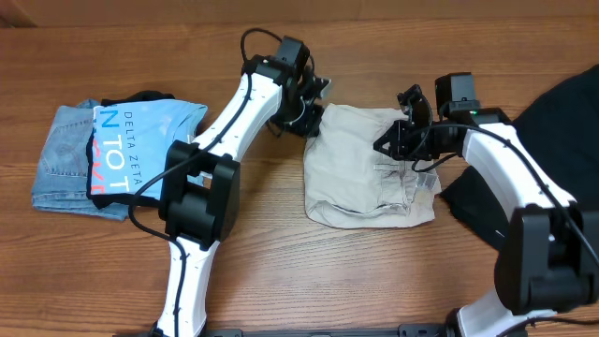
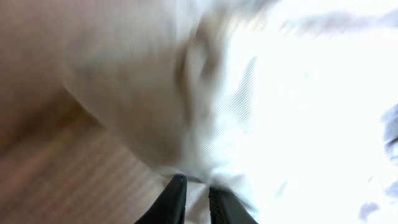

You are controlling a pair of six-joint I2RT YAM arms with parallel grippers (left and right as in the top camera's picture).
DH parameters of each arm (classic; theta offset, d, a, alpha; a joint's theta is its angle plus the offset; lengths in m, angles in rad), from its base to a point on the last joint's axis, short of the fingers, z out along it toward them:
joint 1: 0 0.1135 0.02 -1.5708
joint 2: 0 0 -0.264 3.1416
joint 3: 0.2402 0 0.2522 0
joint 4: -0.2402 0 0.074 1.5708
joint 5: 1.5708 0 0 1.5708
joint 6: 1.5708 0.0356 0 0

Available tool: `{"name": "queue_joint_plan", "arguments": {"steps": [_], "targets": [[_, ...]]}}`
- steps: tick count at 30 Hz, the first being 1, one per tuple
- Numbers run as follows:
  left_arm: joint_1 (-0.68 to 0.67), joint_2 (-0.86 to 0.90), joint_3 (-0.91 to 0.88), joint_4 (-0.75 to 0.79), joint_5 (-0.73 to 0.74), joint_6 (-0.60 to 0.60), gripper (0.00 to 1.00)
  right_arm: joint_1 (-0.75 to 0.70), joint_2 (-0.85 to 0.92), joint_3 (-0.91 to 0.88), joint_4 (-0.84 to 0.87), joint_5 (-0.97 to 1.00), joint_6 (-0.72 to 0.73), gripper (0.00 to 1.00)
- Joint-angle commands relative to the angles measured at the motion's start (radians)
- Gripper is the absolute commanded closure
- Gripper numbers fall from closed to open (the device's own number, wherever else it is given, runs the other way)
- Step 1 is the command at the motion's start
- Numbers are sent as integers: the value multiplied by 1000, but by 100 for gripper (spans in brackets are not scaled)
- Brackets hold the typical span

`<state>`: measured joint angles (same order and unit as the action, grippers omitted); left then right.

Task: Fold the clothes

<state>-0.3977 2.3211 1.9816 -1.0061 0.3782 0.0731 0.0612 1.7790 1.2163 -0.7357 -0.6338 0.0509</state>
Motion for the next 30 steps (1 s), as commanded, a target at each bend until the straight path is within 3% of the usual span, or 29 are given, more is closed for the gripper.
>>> {"name": "queue_joint_plan", "arguments": {"steps": [1, 8, 11, 13, 15, 19, 23, 30], "targets": [[-9, -32, 30, 57, 42, -21, 81, 5, 72, 13, 33, 91, 64, 96], [-29, 25, 28, 88, -24, -21, 80, 1, 120, 13, -47, 653, 293, 96], [-25, 25, 29, 68, -31, -38, 78, -11, 119, 14, -74, 594, 298, 96], [-13, 4, 33, 24, -30, -98, 67, -12, 119, 14, -88, 561, 298, 96], [5, -21, 33, -16, -31, -127, 66, -12, 119, 14, -118, 554, 297, 96], [50, -66, 32, -133, 36, -137, 43, -12, 119, 14, -189, 523, 297, 96], [37, -62, -18, -256, 85, -137, 40, 0, 119, 14, -233, 392, 294, 96], [3, -62, -200, -158, 223, -190, 32, 46, 119, 14, -237, 272, 293, 96]]}}
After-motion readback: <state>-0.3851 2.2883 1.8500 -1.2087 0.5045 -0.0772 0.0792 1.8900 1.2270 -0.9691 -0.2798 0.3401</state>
